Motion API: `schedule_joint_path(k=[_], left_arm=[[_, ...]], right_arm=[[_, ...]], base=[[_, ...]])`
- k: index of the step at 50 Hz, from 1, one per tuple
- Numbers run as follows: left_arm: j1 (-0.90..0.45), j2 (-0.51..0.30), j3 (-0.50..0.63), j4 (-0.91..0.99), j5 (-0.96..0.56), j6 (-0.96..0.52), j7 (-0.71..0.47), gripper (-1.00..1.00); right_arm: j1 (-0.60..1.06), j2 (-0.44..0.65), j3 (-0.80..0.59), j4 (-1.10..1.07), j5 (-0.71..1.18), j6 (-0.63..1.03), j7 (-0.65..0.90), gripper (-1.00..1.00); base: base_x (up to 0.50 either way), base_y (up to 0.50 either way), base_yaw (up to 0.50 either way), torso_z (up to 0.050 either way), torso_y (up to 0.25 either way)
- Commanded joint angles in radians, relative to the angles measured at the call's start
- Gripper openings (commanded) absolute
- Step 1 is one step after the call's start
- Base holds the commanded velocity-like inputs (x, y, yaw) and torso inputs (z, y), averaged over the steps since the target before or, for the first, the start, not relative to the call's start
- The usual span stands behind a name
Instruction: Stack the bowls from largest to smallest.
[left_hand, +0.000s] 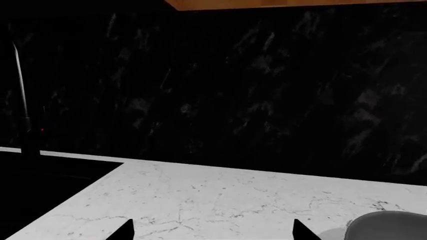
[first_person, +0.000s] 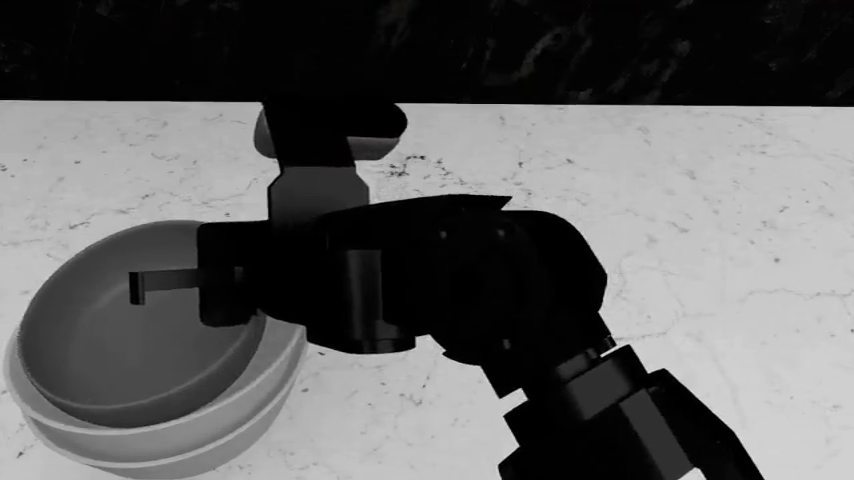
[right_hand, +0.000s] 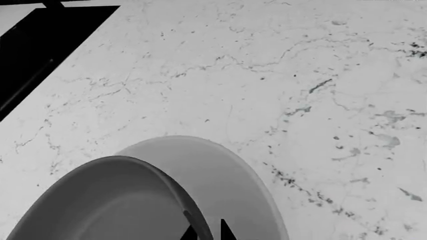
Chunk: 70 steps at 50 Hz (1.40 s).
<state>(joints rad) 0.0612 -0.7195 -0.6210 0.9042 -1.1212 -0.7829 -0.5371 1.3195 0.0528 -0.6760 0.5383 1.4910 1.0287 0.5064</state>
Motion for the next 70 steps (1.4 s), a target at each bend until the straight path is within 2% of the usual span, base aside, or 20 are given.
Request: schedule_joint_path(k=[1, 2, 11, 23, 42, 46, 51, 54, 57, 60, 64, 70], left_arm=[[0.001, -0.005, -0.002, 0.002, -0.010, 0.000, -0.007, 1.00], [0.002, -0.005, -0.004, 0.002, -0.010, 0.001, -0.006, 1.00], [0.002, -0.002, 0.008, -0.001, 0.003, 0.007, 0.001, 1.00], [0.004, -0.003, 0.012, -0.002, 0.005, 0.011, 0.001, 1.00], [0.003, -0.013, 0.018, 0.009, 0.006, 0.011, -0.011, 1.00], [-0.001, -0.007, 0.040, 0.005, 0.021, 0.013, -0.006, 1.00], [0.000, -0.028, 0.015, 0.022, -0.014, 0.005, -0.024, 1.00], [-0.011, -0.027, 0.051, 0.014, 0.016, 0.001, -0.022, 1.00], [-0.052, -0.063, 0.049, 0.017, -0.029, -0.016, -0.058, 1.00], [-0.168, -0.127, 0.090, -0.020, -0.121, -0.048, -0.131, 1.00], [-0.385, -0.213, 0.227, -0.088, -0.208, -0.087, -0.193, 1.00], [-0.647, -0.236, 0.444, -0.197, -0.194, -0.146, -0.164, 1.00]], right_arm=[[0.002, 0.005, -0.020, -0.017, 0.006, -0.002, 0.000, -1.00], [0.005, 0.004, -0.020, -0.016, 0.006, -0.006, -0.001, 1.00], [0.023, 0.009, -0.024, -0.033, 0.016, -0.010, 0.009, 1.00], [0.042, 0.063, 0.007, -0.181, 0.033, -0.034, 0.077, 1.00], [-0.040, 0.350, 0.095, -0.640, 0.005, -0.077, 0.228, 1.00], [-0.059, 0.426, 0.151, -0.725, 0.076, -0.072, 0.299, 1.00], [-0.104, 0.515, 0.219, -0.817, 0.137, -0.093, 0.356, 1.00], [-0.083, 0.560, 0.239, -0.832, 0.165, -0.076, 0.360, 1.00], [-0.097, 0.623, 0.286, -0.866, 0.196, -0.087, 0.369, 1.00], [-0.140, 0.693, 0.304, -0.895, 0.222, -0.073, 0.361, 1.00], [-0.203, 0.780, 0.360, -0.931, 0.228, -0.093, 0.334, 1.00], [-0.237, 0.877, 0.419, -0.948, 0.223, -0.102, 0.300, 1.00]], base=[[0.00, 0.00, 0.00, 0.000, 0.000], [0.00, 0.00, 0.00, 0.000, 0.000], [0.00, 0.00, 0.00, 0.000, 0.000], [0.00, 0.00, 0.00, 0.000, 0.000], [0.00, 0.00, 0.00, 0.000, 0.000], [0.00, 0.00, 0.00, 0.000, 0.000], [0.00, 0.00, 0.00, 0.000, 0.000], [0.00, 0.00, 0.00, 0.000, 0.000], [0.00, 0.00, 0.00, 0.000, 0.000], [0.00, 0.00, 0.00, 0.000, 0.000], [0.00, 0.00, 0.00, 0.000, 0.000], [0.00, 0.00, 0.00, 0.000, 0.000]])
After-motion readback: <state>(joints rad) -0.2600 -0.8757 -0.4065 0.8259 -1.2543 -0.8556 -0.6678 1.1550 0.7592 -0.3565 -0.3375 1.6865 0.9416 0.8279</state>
